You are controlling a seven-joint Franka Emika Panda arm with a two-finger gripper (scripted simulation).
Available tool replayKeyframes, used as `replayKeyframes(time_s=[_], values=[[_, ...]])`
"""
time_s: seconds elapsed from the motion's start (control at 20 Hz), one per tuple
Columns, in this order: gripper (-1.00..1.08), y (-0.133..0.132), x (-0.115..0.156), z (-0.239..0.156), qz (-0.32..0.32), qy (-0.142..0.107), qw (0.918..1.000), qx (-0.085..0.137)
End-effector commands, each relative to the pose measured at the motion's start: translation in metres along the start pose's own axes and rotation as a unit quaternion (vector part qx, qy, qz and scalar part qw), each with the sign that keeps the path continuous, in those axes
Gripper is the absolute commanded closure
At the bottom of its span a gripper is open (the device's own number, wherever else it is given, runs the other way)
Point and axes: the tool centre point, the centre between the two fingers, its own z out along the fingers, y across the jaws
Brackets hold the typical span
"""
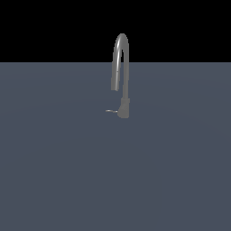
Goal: Turn on the faucet by rotating a designated handle.
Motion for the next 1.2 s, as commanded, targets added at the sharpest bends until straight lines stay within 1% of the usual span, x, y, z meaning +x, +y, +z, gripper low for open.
replayKeyframes(time_s=[0.0, 0.15, 0.35, 0.5, 0.7, 0.8, 0.9, 1.0, 1.15], values=[[1.08, 0.000, 0.000, 0.000, 0.000, 0.000, 1.0000, 0.000], [1.08, -0.001, 0.002, 0.001, -0.004, 0.000, 1.0000, -0.004], [1.08, -0.003, 0.009, 0.006, -0.023, -0.002, 0.9995, -0.022], [1.08, -0.007, 0.018, 0.012, -0.047, -0.005, 0.9979, -0.044], [1.08, -0.013, 0.034, 0.024, -0.090, -0.009, 0.9923, -0.085], [1.08, -0.017, 0.043, 0.031, -0.116, -0.011, 0.9872, -0.109], [1.08, -0.022, 0.052, 0.039, -0.144, -0.014, 0.9802, -0.135], [1.08, -0.027, 0.063, 0.049, -0.174, -0.016, 0.9710, -0.163], [1.08, -0.035, 0.077, 0.063, -0.219, -0.020, 0.9539, -0.204]])
